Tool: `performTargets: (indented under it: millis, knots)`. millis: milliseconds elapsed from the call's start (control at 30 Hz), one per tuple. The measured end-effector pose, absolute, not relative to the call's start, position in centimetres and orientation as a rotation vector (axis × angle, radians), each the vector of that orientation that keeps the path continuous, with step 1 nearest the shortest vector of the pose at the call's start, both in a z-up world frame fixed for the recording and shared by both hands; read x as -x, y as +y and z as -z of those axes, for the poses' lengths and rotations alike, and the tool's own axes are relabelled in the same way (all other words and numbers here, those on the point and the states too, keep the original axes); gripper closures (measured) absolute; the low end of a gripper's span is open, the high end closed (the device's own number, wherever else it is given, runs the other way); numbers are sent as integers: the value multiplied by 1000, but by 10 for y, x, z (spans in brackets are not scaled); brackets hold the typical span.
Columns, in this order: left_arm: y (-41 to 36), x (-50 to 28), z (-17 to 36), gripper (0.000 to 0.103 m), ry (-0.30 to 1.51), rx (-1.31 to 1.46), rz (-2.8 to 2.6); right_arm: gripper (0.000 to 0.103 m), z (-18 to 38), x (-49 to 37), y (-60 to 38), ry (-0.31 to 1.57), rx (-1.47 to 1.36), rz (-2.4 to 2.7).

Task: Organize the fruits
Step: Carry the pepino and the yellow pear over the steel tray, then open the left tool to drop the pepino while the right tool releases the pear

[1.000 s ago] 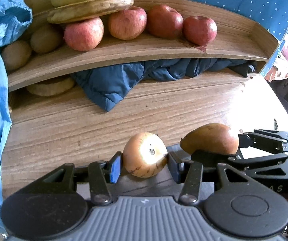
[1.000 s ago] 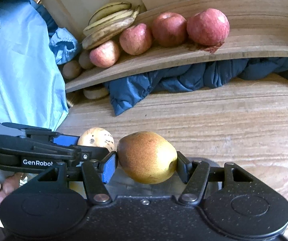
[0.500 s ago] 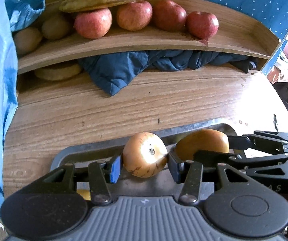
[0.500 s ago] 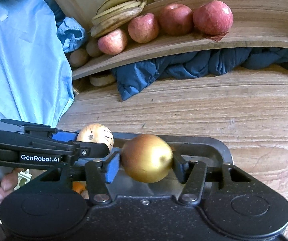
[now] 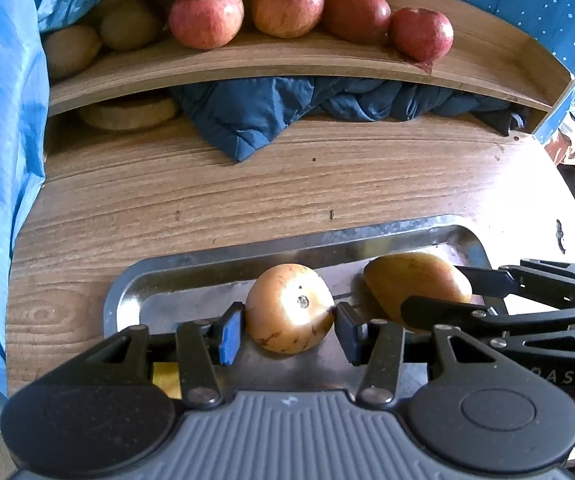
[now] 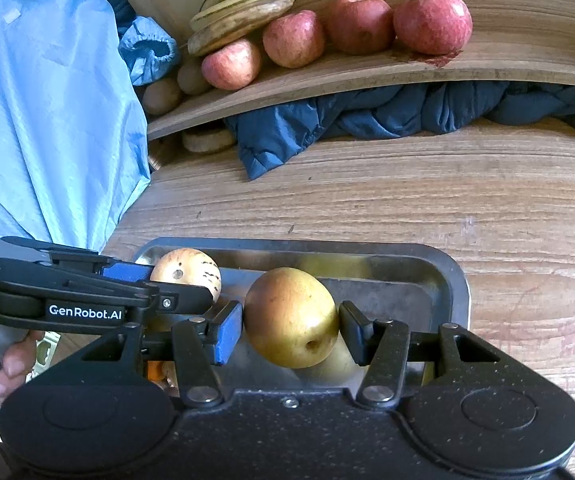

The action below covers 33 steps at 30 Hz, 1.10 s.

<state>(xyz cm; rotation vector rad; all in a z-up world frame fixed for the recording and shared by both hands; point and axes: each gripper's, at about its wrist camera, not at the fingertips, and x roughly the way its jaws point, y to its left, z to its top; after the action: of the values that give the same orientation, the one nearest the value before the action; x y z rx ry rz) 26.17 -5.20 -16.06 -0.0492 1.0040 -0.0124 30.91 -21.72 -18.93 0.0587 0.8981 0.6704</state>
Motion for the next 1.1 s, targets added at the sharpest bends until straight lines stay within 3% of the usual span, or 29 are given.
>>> performTargets:
  millis: [600,1100]
  knots:
    - [-54,-254,157,48,1000,46,-44,45,186,-304,-223,887,-62,-663]
    - [-48,-235,137,19,923,62,-106,25,173,-290,-231,838,-56,-643]
